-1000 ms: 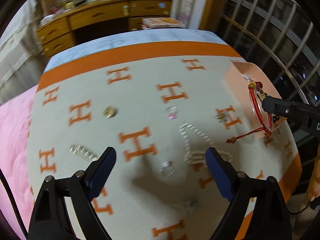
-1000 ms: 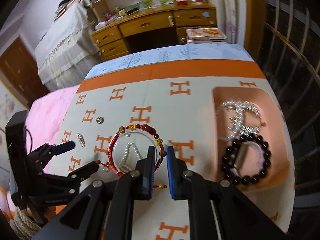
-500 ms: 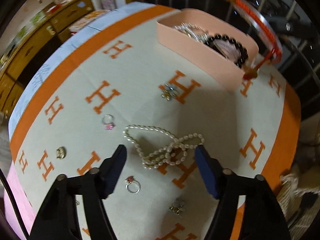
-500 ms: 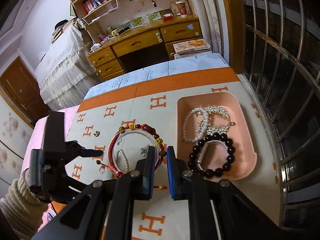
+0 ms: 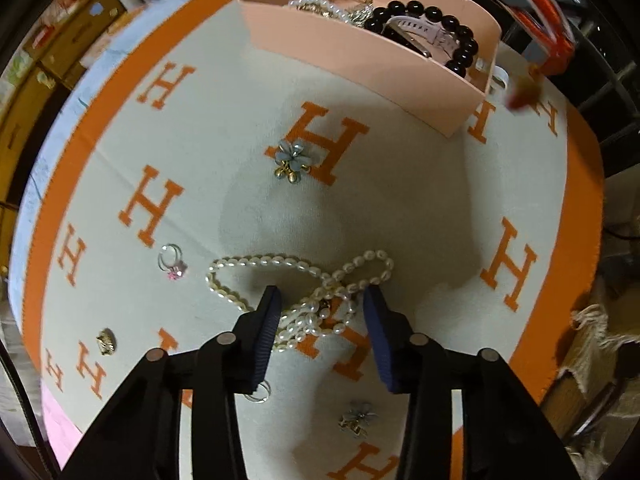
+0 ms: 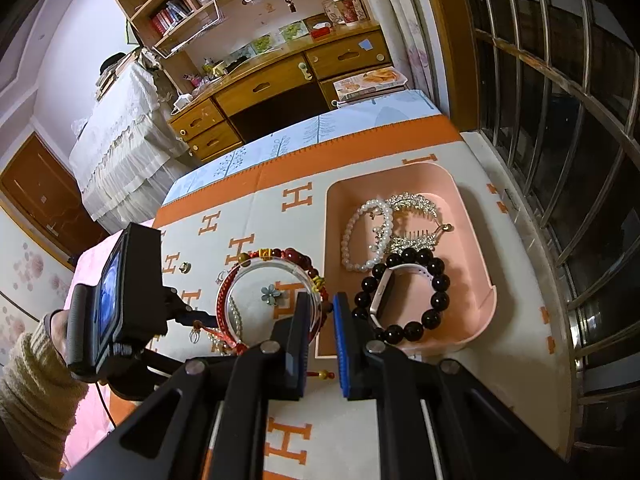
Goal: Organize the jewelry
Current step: 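Lift the red bracelet with the right tool while the left tool grasps the pearl necklace, then lower the red bracelet and pearl necklace into the pink tray, opening both tools, then withdraw both open tools from the pink tray back over the blanket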
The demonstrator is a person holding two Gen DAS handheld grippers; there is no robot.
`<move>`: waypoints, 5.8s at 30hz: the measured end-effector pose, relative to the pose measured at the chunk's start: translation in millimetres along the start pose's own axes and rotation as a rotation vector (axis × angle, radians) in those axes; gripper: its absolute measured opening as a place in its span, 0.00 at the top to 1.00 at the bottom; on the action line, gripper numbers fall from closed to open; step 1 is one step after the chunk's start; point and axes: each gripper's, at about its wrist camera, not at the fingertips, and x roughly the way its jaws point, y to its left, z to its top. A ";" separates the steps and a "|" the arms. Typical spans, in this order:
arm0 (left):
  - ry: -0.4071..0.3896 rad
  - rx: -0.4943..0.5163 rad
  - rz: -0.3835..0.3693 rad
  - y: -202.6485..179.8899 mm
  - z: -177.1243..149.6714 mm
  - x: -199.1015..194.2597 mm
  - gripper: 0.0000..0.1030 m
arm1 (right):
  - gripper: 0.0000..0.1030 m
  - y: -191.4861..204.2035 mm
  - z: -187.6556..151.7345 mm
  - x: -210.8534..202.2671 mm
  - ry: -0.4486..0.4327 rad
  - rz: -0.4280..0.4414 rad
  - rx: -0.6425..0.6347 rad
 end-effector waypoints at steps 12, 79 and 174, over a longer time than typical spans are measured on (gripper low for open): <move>-0.072 -0.243 -0.085 47.8 -2.3 -32.4 0.95 | 0.89 -8.7 -0.4 -11.6 -0.036 0.025 0.026; -0.306 -0.715 -0.206 53.7 67.0 -16.5 0.51 | 0.87 -48.7 13.9 11.6 0.005 -0.123 0.101; -0.500 -0.748 -0.036 12.0 20.7 -88.4 0.18 | 0.87 -31.7 -3.8 -7.2 -0.027 -0.120 0.069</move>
